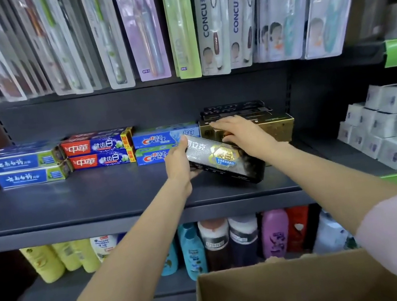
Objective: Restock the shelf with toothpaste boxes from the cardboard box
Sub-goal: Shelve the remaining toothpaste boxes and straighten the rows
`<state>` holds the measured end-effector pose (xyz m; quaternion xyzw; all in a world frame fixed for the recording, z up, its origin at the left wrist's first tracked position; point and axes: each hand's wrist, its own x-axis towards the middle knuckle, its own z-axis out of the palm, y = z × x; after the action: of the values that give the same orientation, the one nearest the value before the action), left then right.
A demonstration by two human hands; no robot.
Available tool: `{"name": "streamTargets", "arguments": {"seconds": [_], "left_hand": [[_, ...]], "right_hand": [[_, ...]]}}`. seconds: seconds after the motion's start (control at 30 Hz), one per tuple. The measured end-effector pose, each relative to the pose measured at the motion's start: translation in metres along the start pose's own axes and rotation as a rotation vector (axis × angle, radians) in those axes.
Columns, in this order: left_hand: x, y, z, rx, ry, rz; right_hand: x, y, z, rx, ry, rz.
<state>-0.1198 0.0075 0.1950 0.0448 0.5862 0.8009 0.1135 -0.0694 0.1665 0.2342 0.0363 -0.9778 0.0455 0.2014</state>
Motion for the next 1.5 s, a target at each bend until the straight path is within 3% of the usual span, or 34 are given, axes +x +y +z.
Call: {"name": "streamTargets", "arguments": {"seconds": [0.13, 0.2, 0.3, 0.43, 0.57, 0.73, 0.87, 1.1, 1.27, 1.37, 1.5], "left_hand": [[-0.001, -0.004, 0.003, -0.022, 0.002, -0.012], [-0.002, -0.007, 0.007, -0.069, 0.000, -0.022], [-0.006, -0.014, 0.013, -0.137, -0.032, -0.017], [-0.016, -0.015, 0.028, -0.151, -0.109, 0.002], [-0.029, -0.022, 0.036, -0.038, -0.152, 0.068], [-0.025, -0.033, 0.015, 0.643, -0.036, 0.354], [-0.018, -0.042, 0.008, 0.880, -0.028, 0.377], [-0.029, -0.048, 0.018, 0.962, 0.036, 0.435], [-0.058, -0.045, 0.027, 0.958, 0.101, 0.580], [-0.081, -0.053, 0.034, 0.929, 0.001, 0.638], [-0.122, -0.089, 0.042, 0.976, -0.219, 0.693]], "right_hand": [[-0.006, 0.002, -0.002, 0.460, 0.182, 0.083], [-0.014, 0.001, -0.009, 0.570, 0.293, 0.131], [-0.043, 0.002, -0.008, 0.359, 0.319, 0.064], [-0.075, 0.013, -0.012, 0.015, 0.070, 0.152], [-0.076, 0.019, -0.026, -0.033, -0.064, 0.203], [-0.074, 0.033, -0.005, -0.095, 0.144, 0.105], [-0.084, 0.040, 0.032, -0.226, 0.170, 0.035], [-0.090, 0.035, 0.027, 0.000, 0.106, 0.121], [-0.123, 0.024, 0.010, 0.196, 0.242, 0.156], [-0.154, 0.018, 0.003, 0.308, 0.199, 0.138], [-0.207, 0.023, 0.016, 0.320, -0.004, 0.109]]}}
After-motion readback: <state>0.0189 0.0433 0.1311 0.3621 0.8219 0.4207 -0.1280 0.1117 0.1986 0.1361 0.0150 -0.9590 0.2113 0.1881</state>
